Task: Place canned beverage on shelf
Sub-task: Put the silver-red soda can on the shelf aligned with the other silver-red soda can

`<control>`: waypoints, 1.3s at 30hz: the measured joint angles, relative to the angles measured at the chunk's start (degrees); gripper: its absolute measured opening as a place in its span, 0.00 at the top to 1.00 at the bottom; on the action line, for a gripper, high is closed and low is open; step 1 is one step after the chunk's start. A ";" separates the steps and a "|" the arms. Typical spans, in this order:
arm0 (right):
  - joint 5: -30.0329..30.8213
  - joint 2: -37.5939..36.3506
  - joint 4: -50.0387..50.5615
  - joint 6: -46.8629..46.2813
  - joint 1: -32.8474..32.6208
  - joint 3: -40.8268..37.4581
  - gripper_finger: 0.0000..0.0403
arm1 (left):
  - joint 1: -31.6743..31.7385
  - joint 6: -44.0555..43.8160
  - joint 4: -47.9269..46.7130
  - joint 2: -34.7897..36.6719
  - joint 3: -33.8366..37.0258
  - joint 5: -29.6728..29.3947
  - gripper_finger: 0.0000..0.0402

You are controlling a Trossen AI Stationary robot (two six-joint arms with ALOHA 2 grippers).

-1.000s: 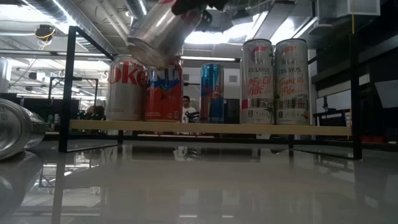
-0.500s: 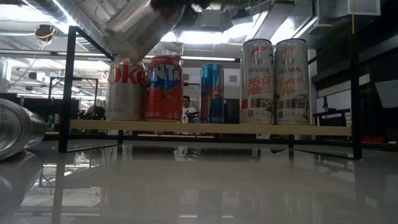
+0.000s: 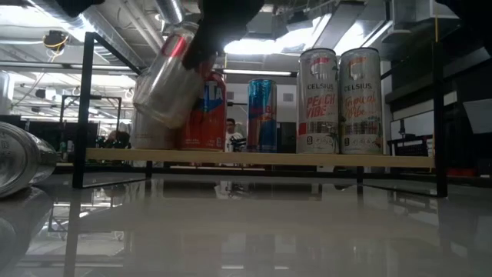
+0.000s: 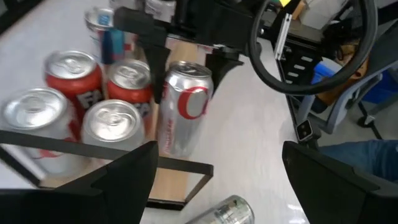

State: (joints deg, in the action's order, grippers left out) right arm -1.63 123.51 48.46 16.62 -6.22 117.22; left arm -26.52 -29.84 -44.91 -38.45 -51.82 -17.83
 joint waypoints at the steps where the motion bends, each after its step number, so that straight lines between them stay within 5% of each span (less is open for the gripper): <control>1: 0.00 0.17 0.58 0.18 0.00 0.07 0.25 | 0.00 -0.03 0.97 -0.09 0.82 0.38 0.16; 11: -0.05 0.82 4.35 0.23 -0.09 -0.01 0.25 | 0.00 0.00 8.33 -0.16 5.66 1.06 0.16; 31: -0.05 1.85 7.23 0.17 -0.13 0.08 0.25 | 0.00 0.02 8.58 -0.16 5.80 1.01 0.16; 39: -0.05 1.96 6.78 0.18 -0.13 0.01 0.17 | 0.00 0.02 8.57 -0.16 5.80 1.01 0.16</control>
State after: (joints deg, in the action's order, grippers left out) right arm -1.67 125.47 55.24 16.80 -6.35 117.23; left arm -26.52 -29.82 -36.34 -38.61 -46.02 -16.82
